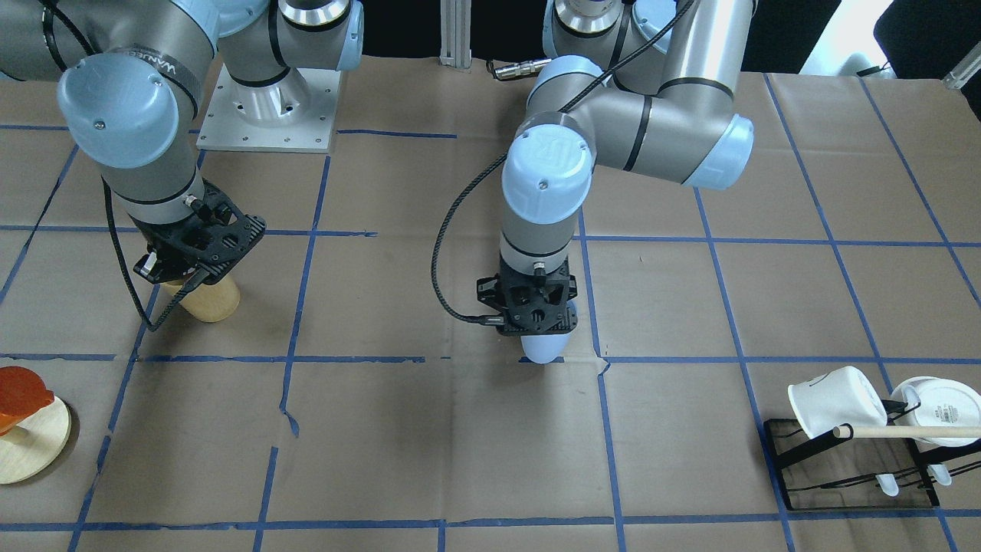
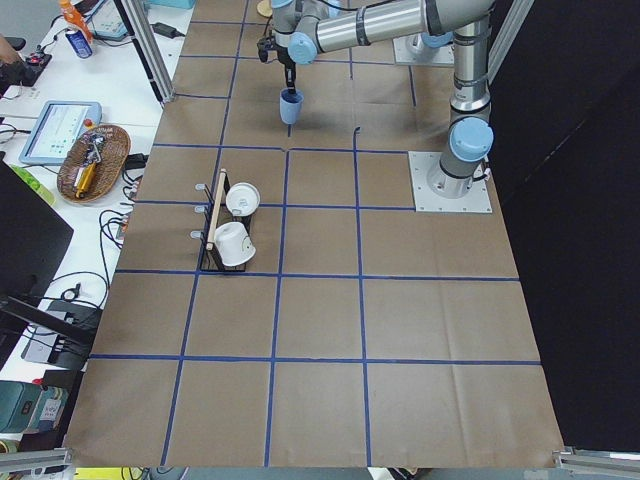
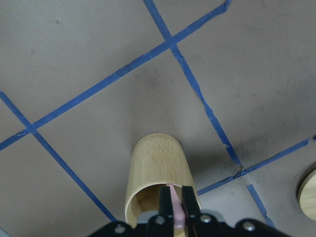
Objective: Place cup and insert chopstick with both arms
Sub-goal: 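Slide the blue cup to center with the left gripper while the right lifts the chopstick, then release the blue cup with the left gripper while the right carries the chopstick over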
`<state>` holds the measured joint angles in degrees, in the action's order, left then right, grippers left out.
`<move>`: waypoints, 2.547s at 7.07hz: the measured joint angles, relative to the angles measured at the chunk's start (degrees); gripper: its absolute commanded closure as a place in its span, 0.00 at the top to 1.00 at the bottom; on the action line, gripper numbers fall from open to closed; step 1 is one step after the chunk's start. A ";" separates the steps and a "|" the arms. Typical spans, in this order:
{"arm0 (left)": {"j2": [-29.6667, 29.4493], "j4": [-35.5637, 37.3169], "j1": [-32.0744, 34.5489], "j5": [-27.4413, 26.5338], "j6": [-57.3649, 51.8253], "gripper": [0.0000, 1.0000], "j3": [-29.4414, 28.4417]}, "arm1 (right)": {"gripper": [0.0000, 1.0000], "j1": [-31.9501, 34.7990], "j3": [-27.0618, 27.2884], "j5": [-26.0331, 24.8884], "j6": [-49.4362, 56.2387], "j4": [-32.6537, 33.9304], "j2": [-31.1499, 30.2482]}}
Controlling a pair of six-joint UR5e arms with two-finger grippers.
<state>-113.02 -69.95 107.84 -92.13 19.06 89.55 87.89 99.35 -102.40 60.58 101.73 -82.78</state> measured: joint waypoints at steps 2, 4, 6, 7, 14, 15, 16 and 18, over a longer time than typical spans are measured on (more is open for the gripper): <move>-5.75 -2.28 4.26 1.07 3.17 0.00 -7.23 | 0.08 0.02 -3.38 0.14 -0.18 -1.74 -0.12; -6.92 -2.85 5.73 3.15 3.74 0.00 -8.31 | 0.08 0.07 -6.33 0.21 -0.27 -5.13 -0.56; -7.87 -3.14 5.75 3.73 3.70 0.13 -8.66 | 0.08 0.11 -10.75 1.11 -1.02 -11.24 -0.90; -8.68 -3.19 5.77 3.78 3.80 0.70 -8.81 | 0.08 0.18 -13.10 2.04 -1.66 -13.85 -1.00; -1.57 -8.50 3.21 4.44 2.81 1.00 -10.55 | 0.06 0.36 -22.40 16.59 -2.14 -15.25 -0.28; 2.17 -12.40 -0.17 4.35 0.15 0.99 -10.75 | 0.06 0.36 -22.19 19.28 -2.19 -13.75 -0.26; 6.09 -16.29 -4.68 4.07 -4.41 0.99 -10.42 | 0.06 0.36 -21.86 21.55 -2.26 -12.96 -0.37; 10.87 -19.75 -12.17 3.40 -11.98 0.99 -9.31 | 0.06 0.56 -21.67 26.35 -3.22 -12.60 -0.81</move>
<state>-102.15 -89.70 95.67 -88.73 7.08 80.24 88.45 77.67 -76.05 57.36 89.13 -83.59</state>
